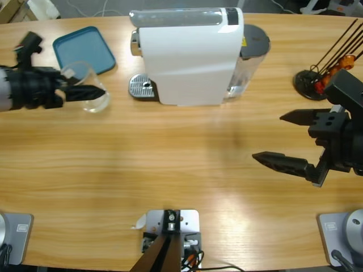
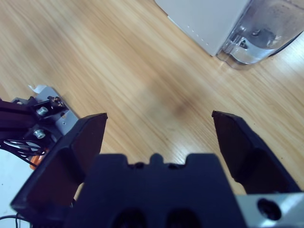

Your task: Pour coffee

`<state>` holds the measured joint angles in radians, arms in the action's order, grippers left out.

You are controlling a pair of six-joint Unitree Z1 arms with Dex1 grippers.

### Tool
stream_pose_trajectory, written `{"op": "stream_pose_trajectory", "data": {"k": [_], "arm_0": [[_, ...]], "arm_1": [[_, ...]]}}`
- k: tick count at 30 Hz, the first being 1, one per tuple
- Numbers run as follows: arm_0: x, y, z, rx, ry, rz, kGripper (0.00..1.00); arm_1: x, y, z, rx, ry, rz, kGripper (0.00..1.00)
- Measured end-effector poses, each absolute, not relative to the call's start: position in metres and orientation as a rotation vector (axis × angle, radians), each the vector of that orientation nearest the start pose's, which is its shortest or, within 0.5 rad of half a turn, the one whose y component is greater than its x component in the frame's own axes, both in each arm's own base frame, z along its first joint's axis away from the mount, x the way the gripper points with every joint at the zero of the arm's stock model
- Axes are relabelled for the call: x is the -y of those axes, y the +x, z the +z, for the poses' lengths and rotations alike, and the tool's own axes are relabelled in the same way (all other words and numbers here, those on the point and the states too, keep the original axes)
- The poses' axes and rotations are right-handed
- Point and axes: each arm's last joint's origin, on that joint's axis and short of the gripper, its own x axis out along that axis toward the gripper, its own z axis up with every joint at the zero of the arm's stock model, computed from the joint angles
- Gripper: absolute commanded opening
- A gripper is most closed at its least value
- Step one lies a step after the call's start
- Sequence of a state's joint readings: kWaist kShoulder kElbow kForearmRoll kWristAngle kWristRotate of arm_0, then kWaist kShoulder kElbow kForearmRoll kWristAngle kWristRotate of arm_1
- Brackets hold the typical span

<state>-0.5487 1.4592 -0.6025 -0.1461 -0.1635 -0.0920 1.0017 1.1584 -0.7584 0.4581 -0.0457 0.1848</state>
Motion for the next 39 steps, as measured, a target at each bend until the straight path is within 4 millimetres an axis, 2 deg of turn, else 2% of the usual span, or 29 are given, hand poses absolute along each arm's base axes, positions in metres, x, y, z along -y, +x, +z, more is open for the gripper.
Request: {"op": "stream_pose_trajectory", "data": {"k": [3,8,16,19,25,31,39], "arm_0": [[0.140,0.216,0.234,-0.762,0.072,-0.659,0.204],[0.149,0.232,0.218,-0.765,0.111,-0.673,0.204],[0.162,0.255,0.228,-0.683,0.176,-0.700,0.204],[0.166,0.261,0.228,-0.669,0.201,-0.704,0.204],[0.172,0.272,0.216,-0.682,0.213,-0.705,0.204],[0.177,0.279,0.203,-0.698,0.216,-0.704,0.204],[0.190,0.288,0.197,-0.682,0.220,-0.724,0.204]], "arm_1": [[-0.134,0.088,0.302,-0.845,-0.282,0.815,0.968],[-0.134,0.089,0.301,-0.846,-0.280,0.813,0.968],[-0.133,0.090,0.301,-0.849,-0.273,0.806,0.941],[-0.133,0.090,0.301,-0.850,-0.272,0.807,0.936],[-0.133,0.090,0.301,-0.851,-0.271,0.809,0.927],[-0.133,0.091,0.301,-0.852,-0.270,0.809,0.899],[-0.131,0.093,0.301,-0.858,-0.265,0.824,0.899]]}}
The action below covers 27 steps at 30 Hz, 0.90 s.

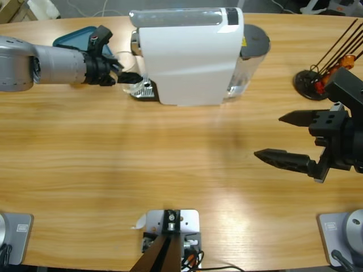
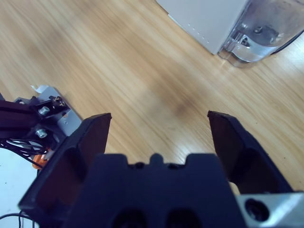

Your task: Pour coffee

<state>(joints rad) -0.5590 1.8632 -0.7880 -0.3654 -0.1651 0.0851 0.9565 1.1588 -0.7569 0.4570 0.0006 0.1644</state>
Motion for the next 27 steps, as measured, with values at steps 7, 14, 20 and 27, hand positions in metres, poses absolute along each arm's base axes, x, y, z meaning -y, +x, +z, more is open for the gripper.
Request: {"op": "stream_pose_trajectory", "data": {"k": [7,14,20,27], "arm_0": [[0.202,0.288,0.195,-0.667,0.228,-0.754,0.435],[0.206,0.285,0.195,-0.666,0.233,-0.767,0.987],[0.205,0.284,0.194,-0.670,0.235,-0.761,0.987],[0.198,0.276,0.188,-0.701,0.241,-0.756,0.988]], "arm_1": [[-0.130,0.095,0.301,-0.859,-0.261,0.820,0.899],[-0.128,0.097,0.301,-0.861,-0.252,0.820,0.899],[-0.128,0.097,0.301,-0.861,-0.254,0.820,0.899],[-0.127,0.096,0.298,-0.871,-0.257,0.822,0.899]]}}
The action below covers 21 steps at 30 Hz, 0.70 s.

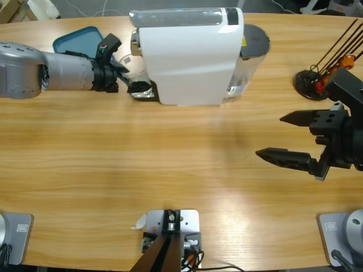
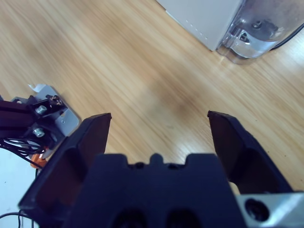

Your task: Pour coffee

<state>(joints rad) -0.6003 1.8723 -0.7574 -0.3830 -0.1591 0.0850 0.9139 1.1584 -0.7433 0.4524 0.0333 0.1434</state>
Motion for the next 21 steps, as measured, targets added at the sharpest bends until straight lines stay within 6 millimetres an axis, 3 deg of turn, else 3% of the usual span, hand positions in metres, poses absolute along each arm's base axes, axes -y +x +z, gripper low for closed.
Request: {"op": "stream_pose_trajectory", "data": {"k": [6,12,18,19,21], "arm_0": [[0.188,0.261,0.193,-0.701,0.241,-0.756,0.991],[0.171,0.237,0.225,-0.678,0.236,-0.757,0.991],[0.114,0.183,0.282,-0.693,0.213,-0.666,0.943],[0.106,0.174,0.292,-0.691,0.213,-0.644,0.941],[0.092,0.160,0.307,-0.708,0.212,-0.594,0.941]], "arm_1": [[-0.127,0.096,0.297,-0.869,-0.256,0.828,0.899],[-0.128,0.096,0.297,-0.867,-0.255,0.828,0.910],[-0.128,0.097,0.297,-0.859,-0.253,0.826,0.994],[-0.128,0.097,0.297,-0.856,-0.255,0.819,0.970],[-0.126,0.099,0.297,-0.854,-0.253,0.800,0.758]]}}
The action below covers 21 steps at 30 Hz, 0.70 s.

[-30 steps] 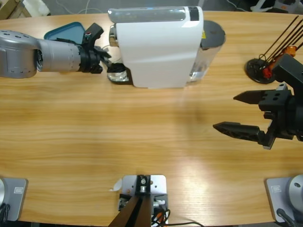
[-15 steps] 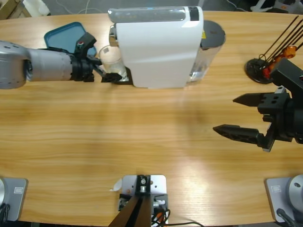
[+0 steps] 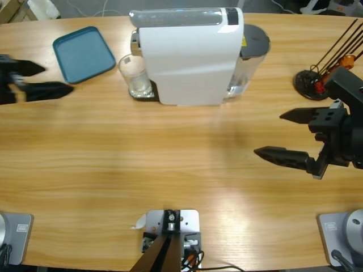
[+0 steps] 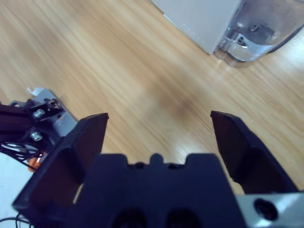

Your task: Pour coffee

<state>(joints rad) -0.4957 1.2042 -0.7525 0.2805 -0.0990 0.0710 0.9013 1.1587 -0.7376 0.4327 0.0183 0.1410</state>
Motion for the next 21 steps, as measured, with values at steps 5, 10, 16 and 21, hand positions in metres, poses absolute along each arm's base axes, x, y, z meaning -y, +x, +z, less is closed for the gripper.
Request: {"op": "stream_pose_trajectory", "data": {"k": [5,10,16,21], "arm_0": [[0.078,0.144,0.316,-0.729,0.150,-0.532,0.936],[0.077,0.142,0.310,-0.741,0.107,-0.515,0.936],[0.077,0.142,0.297,-0.740,0.086,-0.508,0.936],[0.077,0.142,0.293,-0.736,0.084,-0.508,0.936]], "arm_1": [[-0.122,0.111,0.311,-0.789,-0.294,0.673,0.000],[-0.129,0.137,0.357,-0.650,-0.368,0.579,0.000],[-0.152,0.188,0.402,-0.583,-0.409,0.492,0.000],[-0.170,0.220,0.417,-0.590,-0.440,0.478,0.000]]}}
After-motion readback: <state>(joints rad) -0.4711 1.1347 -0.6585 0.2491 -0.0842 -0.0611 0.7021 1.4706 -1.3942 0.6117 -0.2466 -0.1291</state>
